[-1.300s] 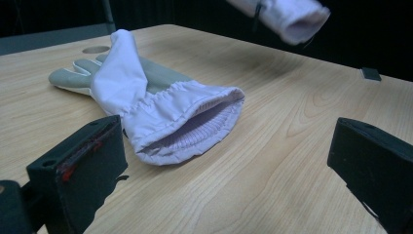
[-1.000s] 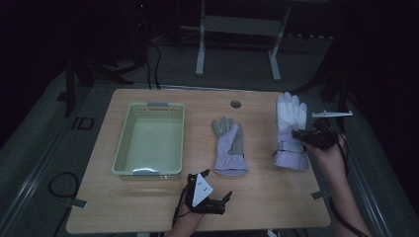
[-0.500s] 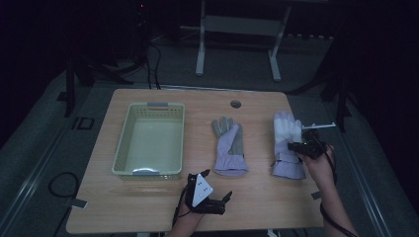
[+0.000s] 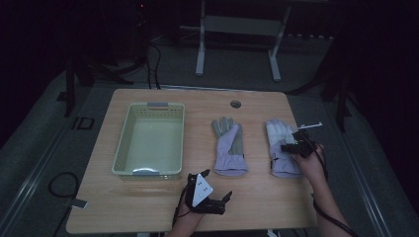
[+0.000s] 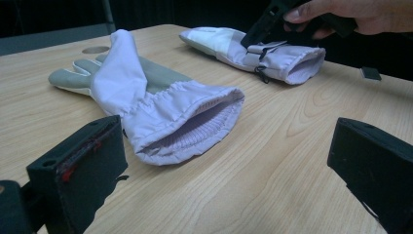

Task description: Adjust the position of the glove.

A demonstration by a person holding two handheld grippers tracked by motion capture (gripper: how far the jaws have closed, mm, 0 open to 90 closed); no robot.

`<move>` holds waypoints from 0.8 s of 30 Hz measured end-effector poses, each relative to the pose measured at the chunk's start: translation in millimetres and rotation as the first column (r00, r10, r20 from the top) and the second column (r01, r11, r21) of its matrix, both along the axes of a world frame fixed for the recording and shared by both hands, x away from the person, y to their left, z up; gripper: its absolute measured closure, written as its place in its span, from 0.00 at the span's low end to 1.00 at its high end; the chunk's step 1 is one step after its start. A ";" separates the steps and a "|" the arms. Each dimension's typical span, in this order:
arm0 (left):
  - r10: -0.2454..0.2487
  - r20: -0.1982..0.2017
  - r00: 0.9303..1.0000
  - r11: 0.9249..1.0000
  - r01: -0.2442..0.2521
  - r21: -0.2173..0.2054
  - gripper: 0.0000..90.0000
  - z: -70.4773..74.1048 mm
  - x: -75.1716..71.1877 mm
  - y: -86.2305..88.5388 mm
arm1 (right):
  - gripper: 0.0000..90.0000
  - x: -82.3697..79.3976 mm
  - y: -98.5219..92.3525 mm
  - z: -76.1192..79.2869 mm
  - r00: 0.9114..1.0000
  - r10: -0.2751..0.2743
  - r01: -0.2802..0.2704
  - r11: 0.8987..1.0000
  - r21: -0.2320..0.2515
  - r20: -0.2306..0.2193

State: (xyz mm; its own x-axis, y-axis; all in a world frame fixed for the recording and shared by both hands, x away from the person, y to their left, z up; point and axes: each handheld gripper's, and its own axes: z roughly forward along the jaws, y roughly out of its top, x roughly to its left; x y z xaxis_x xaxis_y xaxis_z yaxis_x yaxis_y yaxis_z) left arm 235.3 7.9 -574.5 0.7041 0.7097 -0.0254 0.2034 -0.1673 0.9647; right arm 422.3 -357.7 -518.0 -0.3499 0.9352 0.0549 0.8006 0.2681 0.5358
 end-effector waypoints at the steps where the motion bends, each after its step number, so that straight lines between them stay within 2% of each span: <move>1: 0.000 0.001 1.000 1.000 0.000 0.001 0.01 0.0 -0.1 -0.1 | 0.71 -0.4 0.2 0.1 1.000 0.007 -0.007 1.000 -0.005 0.006; 3: 0.000 0.005 1.000 1.000 0.000 0.003 0.01 -0.1 -0.6 -0.7 | 0.63 -2.1 -0.9 3.4 1.000 0.017 -0.017 1.000 0.006 0.011; 4: 0.001 0.007 1.000 1.000 -0.001 0.004 0.01 -0.1 -0.7 -0.8 | 0.58 -3.0 -1.6 5.7 0.999 0.023 -0.023 1.000 -0.004 0.022; 6: 0.000 0.004 1.000 1.000 0.000 0.003 0.01 -0.1 -0.4 -0.4 | 0.56 -4.6 -4.1 11.3 0.999 0.037 -0.036 0.999 -0.019 0.039; 10: 0.002 0.007 1.000 1.000 -0.002 0.005 0.01 -0.1 -0.7 -0.8 | 0.54 -7.5 -11.2 19.5 0.997 0.057 -0.059 0.998 0.023 0.044; 12: 0.000 0.012 1.000 1.000 0.000 0.011 0.01 0.0 -1.1 -1.2 | 0.54 -9.1 -11.3 17.6 0.994 0.102 -0.103 0.995 0.011 0.037; 13: 0.000 0.013 1.000 1.000 0.000 0.011 0.01 0.0 -1.2 -1.3 | 0.54 -9.6 -11.3 15.4 0.994 0.105 -0.105 0.994 -0.003 0.031; 16: 0.000 0.009 1.000 1.000 0.000 0.008 0.01 0.0 -1.0 -0.9 | 0.54 -9.6 -14.4 5.7 0.996 0.093 -0.093 0.996 0.003 0.013; 19: -0.001 0.012 1.000 1.000 0.001 0.010 0.01 0.0 -1.1 -1.1 | 0.58 -8.6 -19.6 -6.7 0.997 0.074 -0.073 0.996 0.051 -0.014; 21: -0.001 0.013 1.000 1.000 0.001 0.010 0.01 -0.1 -1.3 -1.3 | 0.62 -9.5 -21.6 -9.6 0.998 0.069 -0.067 0.994 0.084 -0.015; 24: -0.003 0.010 1.000 1.000 0.003 0.009 0.01 -0.1 -1.4 -1.4 | 0.69 -10.4 -21.0 -11.0 0.996 0.084 -0.084 0.993 0.078 -0.006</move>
